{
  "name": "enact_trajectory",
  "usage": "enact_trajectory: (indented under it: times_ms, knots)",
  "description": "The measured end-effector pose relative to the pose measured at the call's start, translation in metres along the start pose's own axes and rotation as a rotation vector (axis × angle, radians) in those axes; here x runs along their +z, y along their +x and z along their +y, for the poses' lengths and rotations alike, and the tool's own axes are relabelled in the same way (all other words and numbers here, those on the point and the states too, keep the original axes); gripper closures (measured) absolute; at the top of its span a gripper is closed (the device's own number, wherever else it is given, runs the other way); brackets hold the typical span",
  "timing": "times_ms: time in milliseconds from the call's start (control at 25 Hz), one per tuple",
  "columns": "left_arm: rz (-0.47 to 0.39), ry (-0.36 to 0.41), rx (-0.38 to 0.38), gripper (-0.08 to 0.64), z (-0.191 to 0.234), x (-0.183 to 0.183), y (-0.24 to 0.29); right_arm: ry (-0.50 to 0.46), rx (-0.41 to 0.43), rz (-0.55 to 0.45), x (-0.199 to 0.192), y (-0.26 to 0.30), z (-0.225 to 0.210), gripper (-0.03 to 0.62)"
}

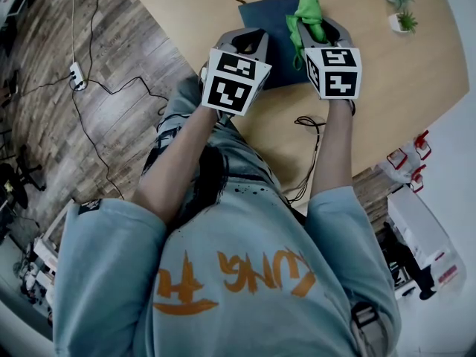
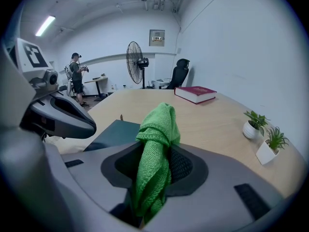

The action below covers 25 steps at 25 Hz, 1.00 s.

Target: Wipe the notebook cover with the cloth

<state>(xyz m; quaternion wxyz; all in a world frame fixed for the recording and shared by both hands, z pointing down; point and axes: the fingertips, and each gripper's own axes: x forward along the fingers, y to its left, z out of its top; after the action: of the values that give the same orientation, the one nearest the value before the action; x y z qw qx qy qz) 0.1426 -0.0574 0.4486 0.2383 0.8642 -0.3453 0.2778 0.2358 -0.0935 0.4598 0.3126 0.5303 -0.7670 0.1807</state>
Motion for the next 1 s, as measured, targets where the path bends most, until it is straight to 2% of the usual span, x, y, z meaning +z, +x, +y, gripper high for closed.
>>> enact_trajectory:
  times_ms: [1000]
  knots:
    - [-0.005, 0.009, -0.032, 0.545, -0.019, -0.015, -0.015, 0.113, -0.049, 0.021, -0.053, -0.051, 0.018, 0.466]
